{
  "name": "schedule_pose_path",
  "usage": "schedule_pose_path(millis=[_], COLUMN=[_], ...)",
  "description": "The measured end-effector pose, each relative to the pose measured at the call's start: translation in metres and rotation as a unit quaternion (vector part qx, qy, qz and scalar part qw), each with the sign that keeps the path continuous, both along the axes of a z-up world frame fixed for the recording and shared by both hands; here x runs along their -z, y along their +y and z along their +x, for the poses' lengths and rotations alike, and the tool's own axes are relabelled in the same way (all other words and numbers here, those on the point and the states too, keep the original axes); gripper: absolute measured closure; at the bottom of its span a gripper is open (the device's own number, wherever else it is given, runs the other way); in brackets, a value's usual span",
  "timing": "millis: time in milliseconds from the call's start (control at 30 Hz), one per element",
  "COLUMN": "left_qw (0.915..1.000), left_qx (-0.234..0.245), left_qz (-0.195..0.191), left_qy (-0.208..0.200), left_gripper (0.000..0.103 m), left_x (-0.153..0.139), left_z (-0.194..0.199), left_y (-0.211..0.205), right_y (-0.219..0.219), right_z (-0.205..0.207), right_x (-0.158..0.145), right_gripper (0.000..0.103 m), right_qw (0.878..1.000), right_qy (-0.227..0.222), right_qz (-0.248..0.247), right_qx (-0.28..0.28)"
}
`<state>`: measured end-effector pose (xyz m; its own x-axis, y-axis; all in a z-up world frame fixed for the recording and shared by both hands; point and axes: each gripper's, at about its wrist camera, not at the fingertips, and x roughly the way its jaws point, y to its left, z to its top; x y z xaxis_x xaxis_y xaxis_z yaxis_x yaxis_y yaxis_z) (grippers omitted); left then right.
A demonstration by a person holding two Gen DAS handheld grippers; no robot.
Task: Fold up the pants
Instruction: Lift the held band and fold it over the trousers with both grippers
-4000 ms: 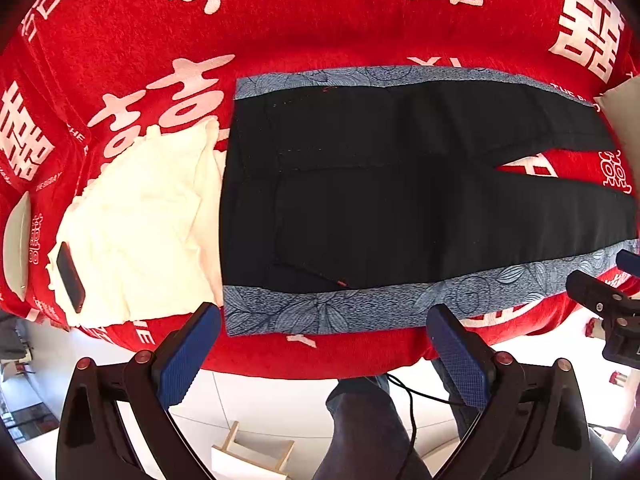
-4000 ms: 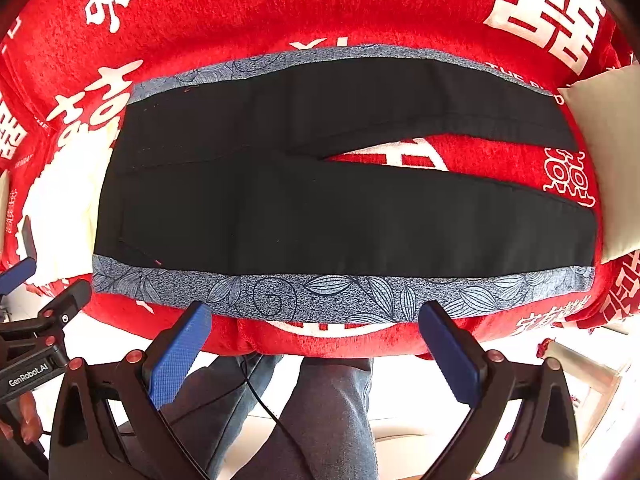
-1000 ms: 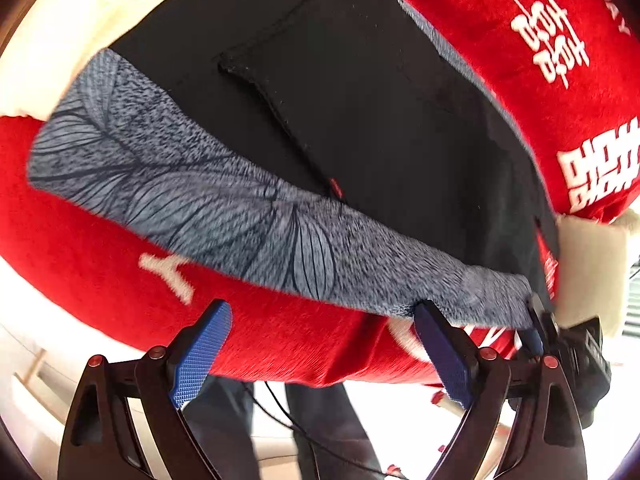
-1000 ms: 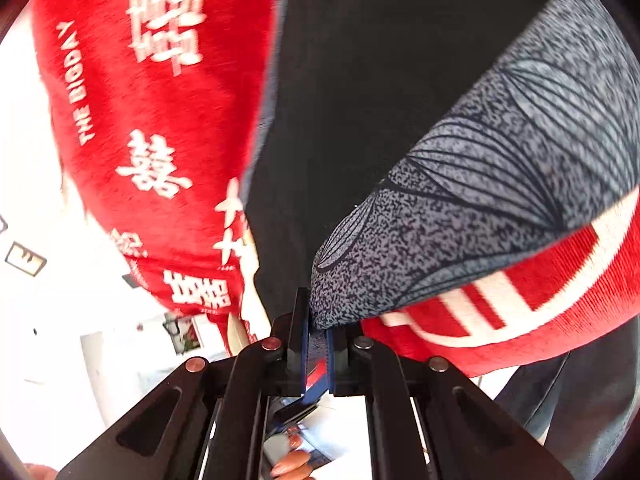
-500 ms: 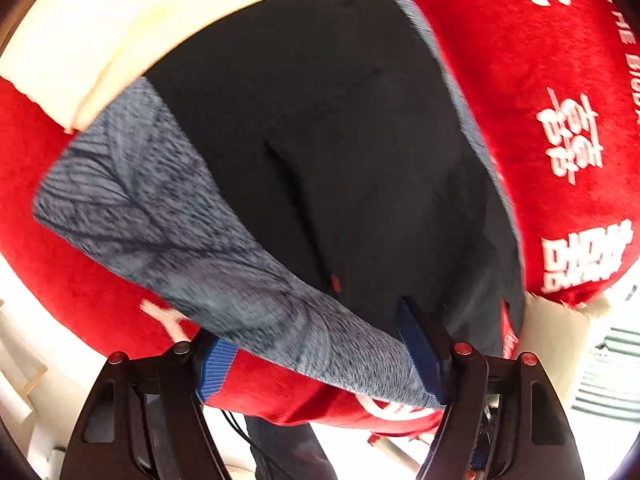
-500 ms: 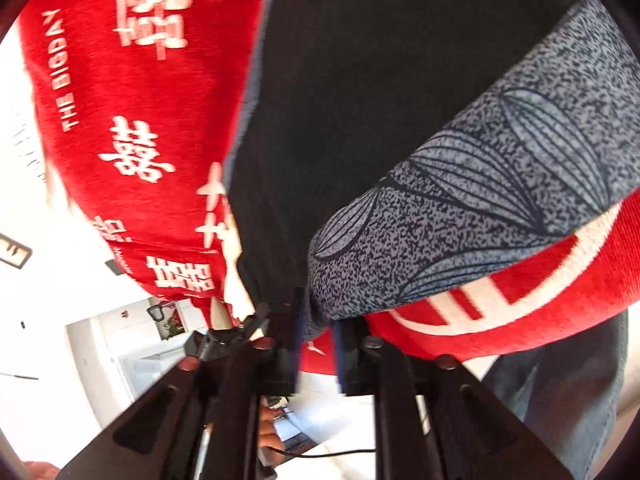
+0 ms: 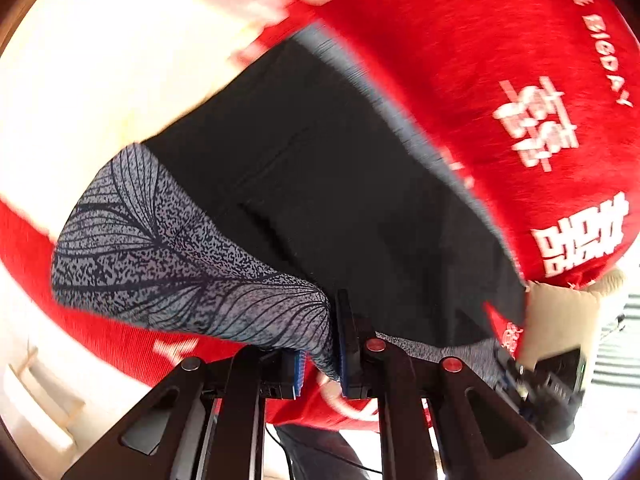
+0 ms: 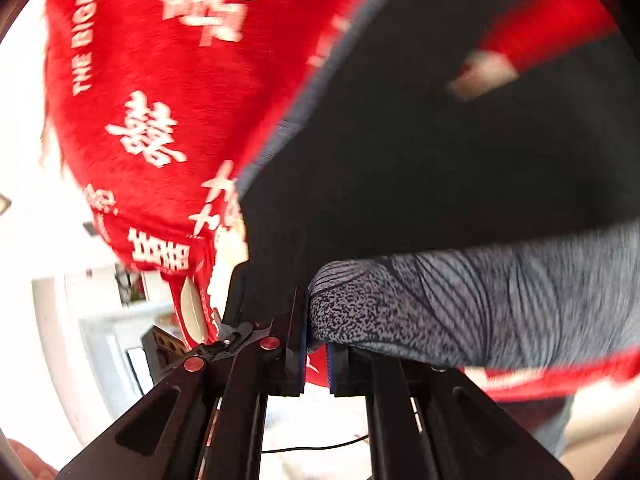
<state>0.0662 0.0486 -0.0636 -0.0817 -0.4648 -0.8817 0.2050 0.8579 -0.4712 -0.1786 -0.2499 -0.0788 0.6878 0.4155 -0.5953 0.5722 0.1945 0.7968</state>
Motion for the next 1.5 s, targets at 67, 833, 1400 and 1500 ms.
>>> schedule_pose_path(millis=[67, 833, 1400, 1500], left_qw=[0.9997, 0.9793, 0.9504, 0.9405], left_qx=[0.011, 0.033, 0.263, 0.309], left_qz=[-0.012, 0.145, 0.131, 0.096], left_qy=[-0.016, -0.137, -0.102, -0.105], left_gripper=[0.089, 0.027, 0.021, 0.021], left_x=[-0.015, 0.015, 0.035, 0.031], left_z=[0.019, 0.14, -0.067, -0.106], left_y=[-0.02, -0.158, -0.257, -0.278], right_y=[-0.023, -0.164, -0.131, -0.114], right_z=[0.022, 0.208, 0.012, -0.05], right_x=[-0.013, 0.083, -0.009, -0.013], right_gripper=[0.095, 0.052, 0.033, 0.033], right_qw=[1.0, 0.981, 0.962, 0.961], right_qy=[-0.008, 0.066, 0.136, 0.171], right_qz=[-0.017, -0.049, -0.215, -0.212], right_qx=[-0.023, -0.177, -0.098, -0.043])
